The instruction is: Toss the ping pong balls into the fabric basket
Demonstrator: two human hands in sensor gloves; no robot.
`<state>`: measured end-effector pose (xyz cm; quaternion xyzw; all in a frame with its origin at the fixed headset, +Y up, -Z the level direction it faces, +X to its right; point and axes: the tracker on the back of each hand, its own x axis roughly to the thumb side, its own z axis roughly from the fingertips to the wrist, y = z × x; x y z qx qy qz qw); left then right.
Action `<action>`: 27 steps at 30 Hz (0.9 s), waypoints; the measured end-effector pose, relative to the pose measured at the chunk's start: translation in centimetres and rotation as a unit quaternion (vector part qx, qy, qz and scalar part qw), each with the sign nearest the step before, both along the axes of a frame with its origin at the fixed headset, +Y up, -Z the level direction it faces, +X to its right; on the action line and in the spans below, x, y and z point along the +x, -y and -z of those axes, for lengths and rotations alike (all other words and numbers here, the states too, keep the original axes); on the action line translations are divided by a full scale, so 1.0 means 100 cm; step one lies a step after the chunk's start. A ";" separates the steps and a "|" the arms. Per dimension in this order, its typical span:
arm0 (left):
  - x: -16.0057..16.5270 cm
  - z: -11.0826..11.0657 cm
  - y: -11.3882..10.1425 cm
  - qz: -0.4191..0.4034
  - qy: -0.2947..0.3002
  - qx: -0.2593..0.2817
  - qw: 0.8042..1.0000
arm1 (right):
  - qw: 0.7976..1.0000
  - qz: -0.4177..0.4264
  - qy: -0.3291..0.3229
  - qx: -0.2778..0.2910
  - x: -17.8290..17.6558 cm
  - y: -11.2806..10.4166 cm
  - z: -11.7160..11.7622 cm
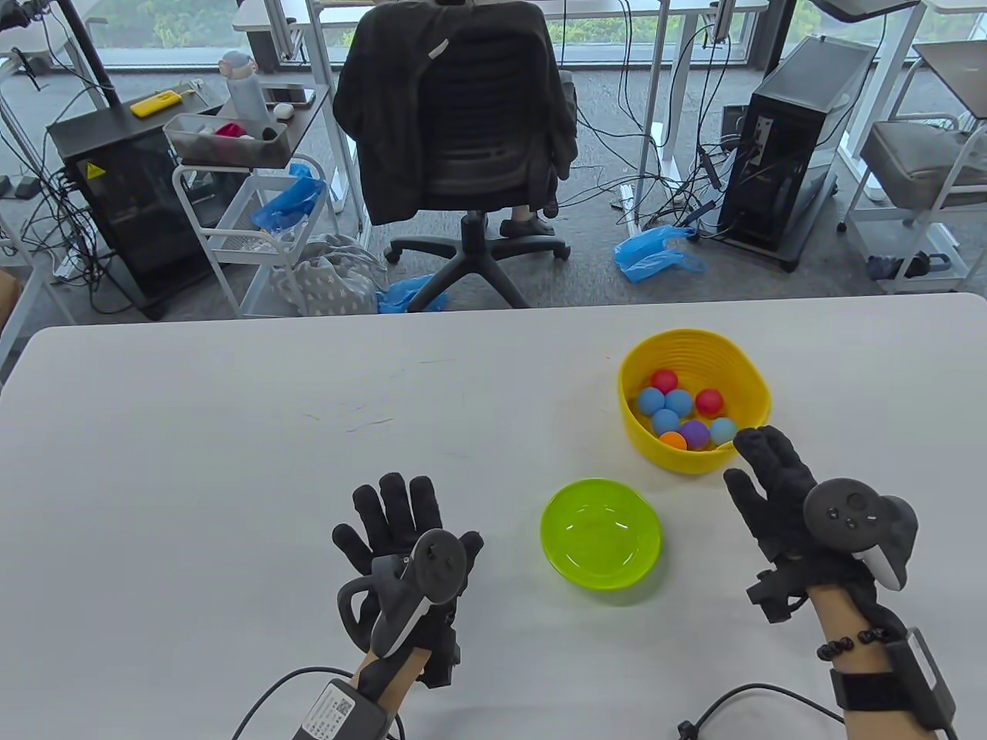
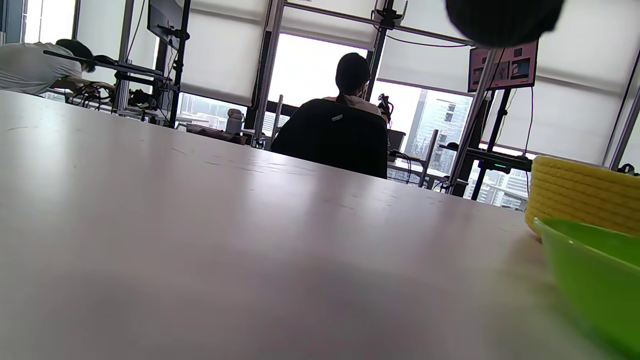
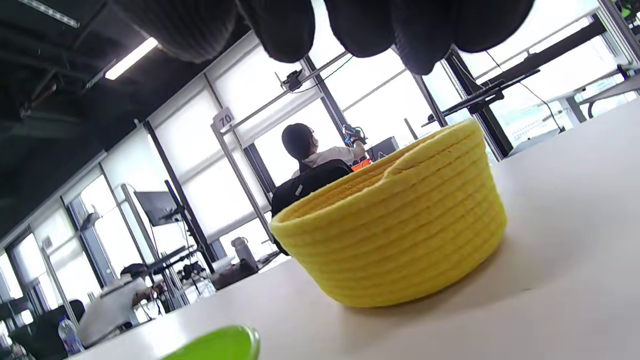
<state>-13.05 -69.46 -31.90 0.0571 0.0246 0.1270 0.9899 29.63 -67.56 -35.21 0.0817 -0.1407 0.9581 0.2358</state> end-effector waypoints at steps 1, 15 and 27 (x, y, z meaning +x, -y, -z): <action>0.000 0.000 0.000 0.000 0.002 -0.001 1.000 | 1.000 -0.031 -0.004 -0.004 -0.004 0.003 -0.002; 0.002 0.003 0.005 0.000 0.011 -0.001 1.000 | 0.981 -0.145 -0.002 -0.125 -0.018 0.034 -0.006; 0.004 0.003 0.004 0.001 0.015 0.015 1.000 | 0.989 -0.115 -0.006 -0.091 -0.013 0.029 -0.010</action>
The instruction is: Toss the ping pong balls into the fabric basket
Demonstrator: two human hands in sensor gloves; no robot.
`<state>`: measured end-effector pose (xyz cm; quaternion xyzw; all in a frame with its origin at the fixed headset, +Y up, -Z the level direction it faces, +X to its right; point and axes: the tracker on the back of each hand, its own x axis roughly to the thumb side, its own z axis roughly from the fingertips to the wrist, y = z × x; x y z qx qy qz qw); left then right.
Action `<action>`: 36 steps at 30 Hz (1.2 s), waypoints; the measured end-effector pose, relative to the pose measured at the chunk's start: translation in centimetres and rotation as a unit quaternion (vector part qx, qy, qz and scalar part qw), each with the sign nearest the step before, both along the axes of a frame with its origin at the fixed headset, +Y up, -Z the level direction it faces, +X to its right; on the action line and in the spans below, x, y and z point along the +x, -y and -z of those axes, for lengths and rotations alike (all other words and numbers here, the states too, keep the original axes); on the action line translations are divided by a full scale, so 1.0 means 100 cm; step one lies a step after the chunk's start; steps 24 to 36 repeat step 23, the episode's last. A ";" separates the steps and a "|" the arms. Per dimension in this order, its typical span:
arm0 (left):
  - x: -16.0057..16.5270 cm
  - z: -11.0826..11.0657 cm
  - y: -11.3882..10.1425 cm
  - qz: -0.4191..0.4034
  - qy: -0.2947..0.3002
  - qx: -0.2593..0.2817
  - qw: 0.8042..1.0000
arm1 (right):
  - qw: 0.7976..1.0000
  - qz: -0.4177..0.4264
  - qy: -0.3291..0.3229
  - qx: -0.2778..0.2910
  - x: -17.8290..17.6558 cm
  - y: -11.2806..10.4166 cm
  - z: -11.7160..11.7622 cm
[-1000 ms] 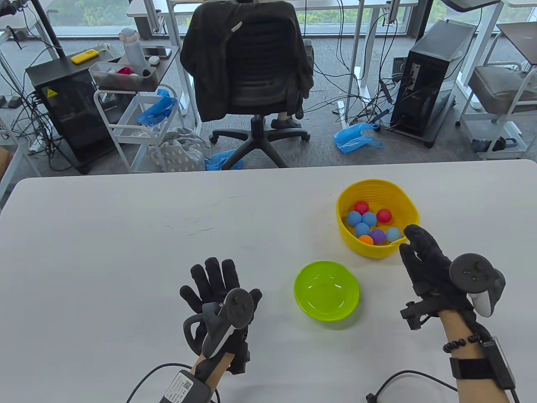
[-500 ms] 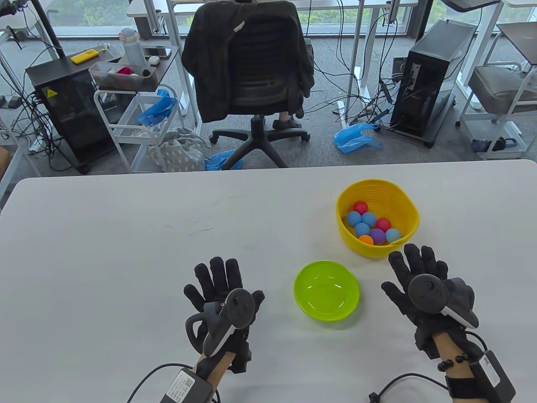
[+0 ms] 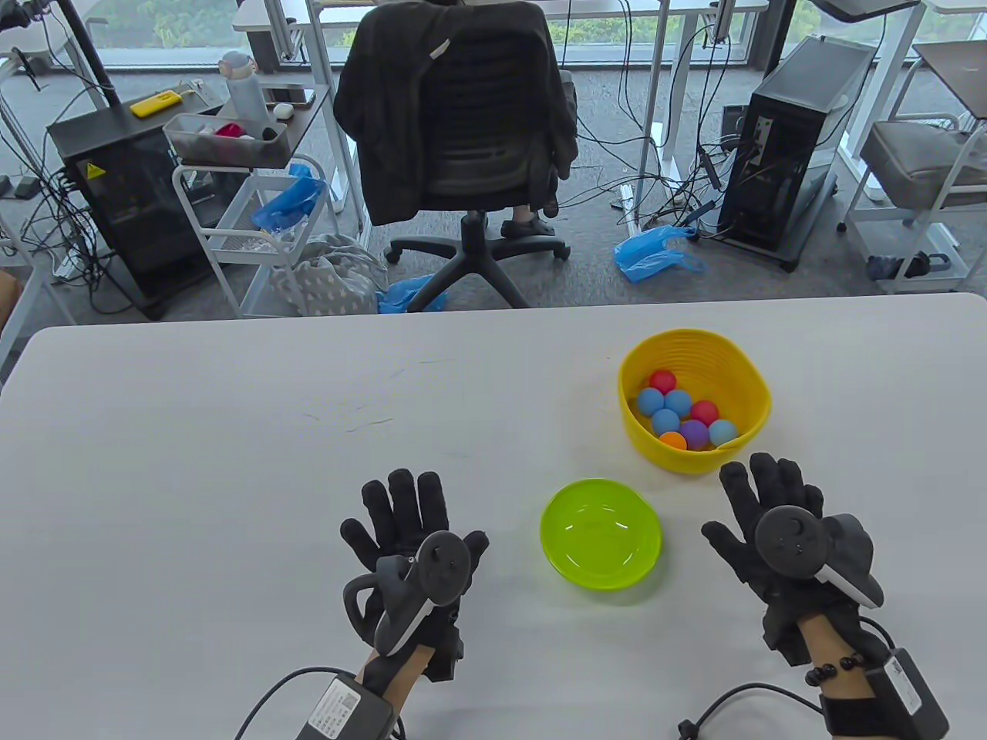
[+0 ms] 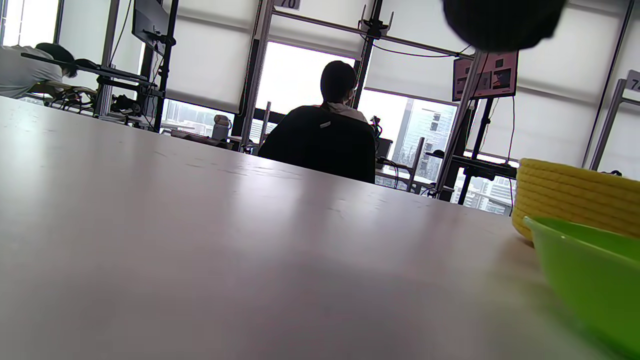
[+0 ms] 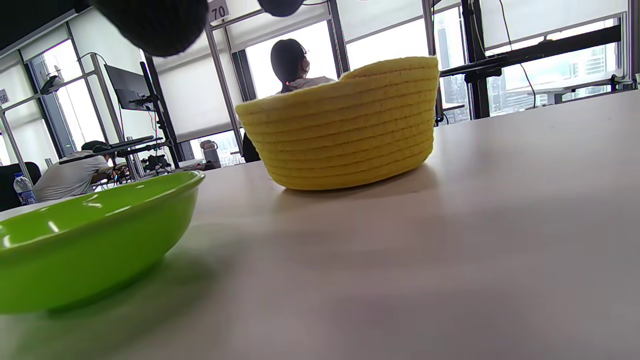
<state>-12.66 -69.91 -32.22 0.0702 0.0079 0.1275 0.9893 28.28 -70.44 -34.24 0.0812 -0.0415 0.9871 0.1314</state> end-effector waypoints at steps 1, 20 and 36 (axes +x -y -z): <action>0.001 0.000 0.000 0.005 0.000 0.001 1.000 | 1.000 0.002 -0.001 0.000 0.000 -0.001 0.000; -0.009 -0.003 -0.003 0.002 -0.021 0.013 1.000 | 0.999 0.039 -0.012 0.010 0.002 -0.002 -0.001; -0.011 -0.004 -0.005 0.001 -0.022 0.017 1.000 | 0.999 0.039 -0.009 0.016 0.003 -0.004 -0.002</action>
